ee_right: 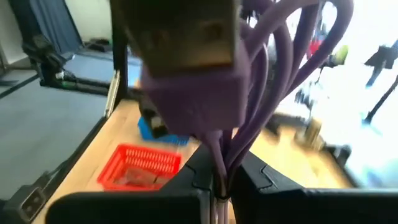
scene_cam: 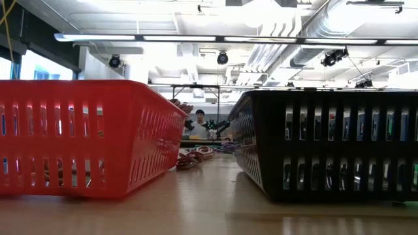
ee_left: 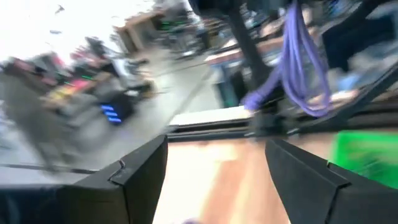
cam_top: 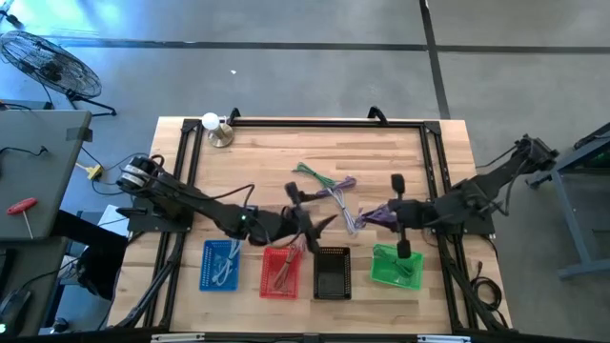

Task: Pick & Place USB Port
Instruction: Put the left violet charger cable into the black bin

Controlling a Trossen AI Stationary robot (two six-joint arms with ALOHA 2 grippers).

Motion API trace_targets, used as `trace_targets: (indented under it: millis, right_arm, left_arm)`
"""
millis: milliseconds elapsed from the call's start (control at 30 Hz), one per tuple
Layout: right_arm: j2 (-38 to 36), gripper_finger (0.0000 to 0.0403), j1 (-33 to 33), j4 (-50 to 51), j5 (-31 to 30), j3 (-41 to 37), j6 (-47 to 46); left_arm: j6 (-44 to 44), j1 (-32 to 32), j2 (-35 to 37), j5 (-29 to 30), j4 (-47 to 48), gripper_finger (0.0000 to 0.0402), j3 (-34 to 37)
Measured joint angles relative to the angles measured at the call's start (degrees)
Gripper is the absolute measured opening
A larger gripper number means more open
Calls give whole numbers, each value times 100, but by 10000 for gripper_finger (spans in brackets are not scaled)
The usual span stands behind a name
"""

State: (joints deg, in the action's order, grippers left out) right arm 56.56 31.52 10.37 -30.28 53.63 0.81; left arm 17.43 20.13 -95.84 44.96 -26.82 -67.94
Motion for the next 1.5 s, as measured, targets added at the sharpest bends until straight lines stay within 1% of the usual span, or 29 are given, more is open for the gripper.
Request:
trace_targets:
  millis: [100, 233, 367, 467, 600, 700, 800, 933, 1100, 1233, 1333, 1500]
  right_arm:
    - [213, 15, -183, 140, 137, 0, -626]
    - [616, 15, -520, 74, 608, 0, -1055]
    - [1017, 15, -738, 29, 954, -2, -1571]
    - [1389, 15, -727, 8, 980, -2, -2029]
    - [1906, 15, -555, -216, 1001, -9, -2663]
    - [2250, 15, -337, -534, 983, -9, -3148]
    - [2565, 15, -104, -745, 810, -9, -3638]
    - [2994, 15, 87, -937, 573, -9, -4291]
    - [3480, 15, 144, -1249, 533, -9, -4883]
    - [3789, 15, 212, -1598, 471, -9, -5187]
    - [3934, 15, 292, -1578, 345, -9, -5403]
    - [4136, 15, 391, -1598, 363, -9, -5934]
  left_arm:
    - [902, 184, 34, 788, -39, 265, -77]
    - [1977, 393, 47, 1877, -42, 265, -154]
    - [2539, 520, 53, 2225, -1, 265, -158]
    - [2788, 607, 53, 2436, 1, 265, -158]
    - [3077, 674, 53, 2909, 39, 265, -158]
    - [3336, 687, 53, 3470, 40, 266, -158]
    - [3626, 657, 53, 3916, 50, 266, -158]
    - [3556, 604, 53, 4149, 699, 266, -156]
    - [3266, 617, 50, 4244, 1831, 266, -156]
    - [3184, 613, 53, 4319, 2015, 266, -154]
    - [3226, 613, 51, 4306, 2013, 266, -154]
    - [3226, 613, 51, 4300, 2067, 266, -154]
